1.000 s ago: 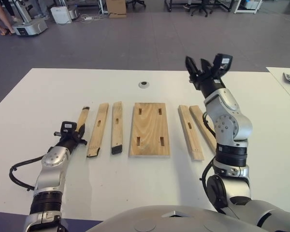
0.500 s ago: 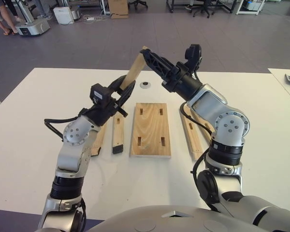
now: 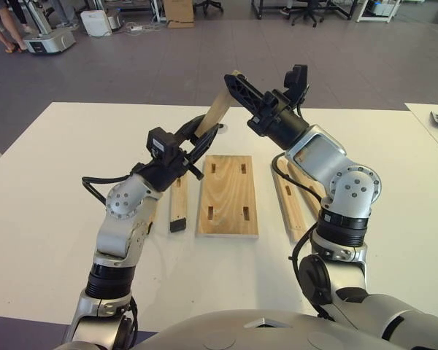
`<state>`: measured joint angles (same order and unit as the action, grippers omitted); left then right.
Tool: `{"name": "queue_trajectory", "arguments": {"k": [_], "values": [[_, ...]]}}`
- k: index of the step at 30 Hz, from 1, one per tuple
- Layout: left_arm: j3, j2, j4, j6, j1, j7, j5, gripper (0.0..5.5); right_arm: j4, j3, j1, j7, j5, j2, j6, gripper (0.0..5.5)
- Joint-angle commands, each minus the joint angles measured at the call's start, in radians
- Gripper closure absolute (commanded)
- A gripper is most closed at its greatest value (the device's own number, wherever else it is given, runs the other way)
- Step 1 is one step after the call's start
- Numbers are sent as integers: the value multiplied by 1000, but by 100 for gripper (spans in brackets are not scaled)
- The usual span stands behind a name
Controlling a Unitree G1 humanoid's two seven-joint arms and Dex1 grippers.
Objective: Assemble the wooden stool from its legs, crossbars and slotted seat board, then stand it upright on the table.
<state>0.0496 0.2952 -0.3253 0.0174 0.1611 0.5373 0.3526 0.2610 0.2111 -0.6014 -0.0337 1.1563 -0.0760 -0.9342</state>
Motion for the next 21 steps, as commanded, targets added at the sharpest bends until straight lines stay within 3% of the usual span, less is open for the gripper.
{"name": "queue_trajectory", "arguments": {"k": [1, 6, 7, 11, 13, 16, 21], "values": [[-4, -2, 0, 3, 8, 6, 4, 422, -9, -5, -35, -24, 39, 5, -1, 507], [-11, -19, 3, 25, -3, 20, 55, 422, -12, -4, -45, -61, 47, 6, 28, 508], [-25, -30, 10, 29, -13, 10, 68, 385, -6, -24, -46, -57, -7, 26, 44, 508], [-182, -78, 29, 6, -98, -125, 104, 324, -41, -26, -18, -101, -216, 67, 183, 508], [-263, -89, -8, 15, -140, -185, 135, 320, -48, -42, 27, -99, -373, 130, 266, 508], [-331, -96, -51, 19, -223, -249, 124, 320, 52, -65, 187, -72, -548, 214, 360, 508], [-346, -118, -72, 13, -267, -322, 76, 320, 250, -209, 440, -44, -687, 249, 361, 508]]}}
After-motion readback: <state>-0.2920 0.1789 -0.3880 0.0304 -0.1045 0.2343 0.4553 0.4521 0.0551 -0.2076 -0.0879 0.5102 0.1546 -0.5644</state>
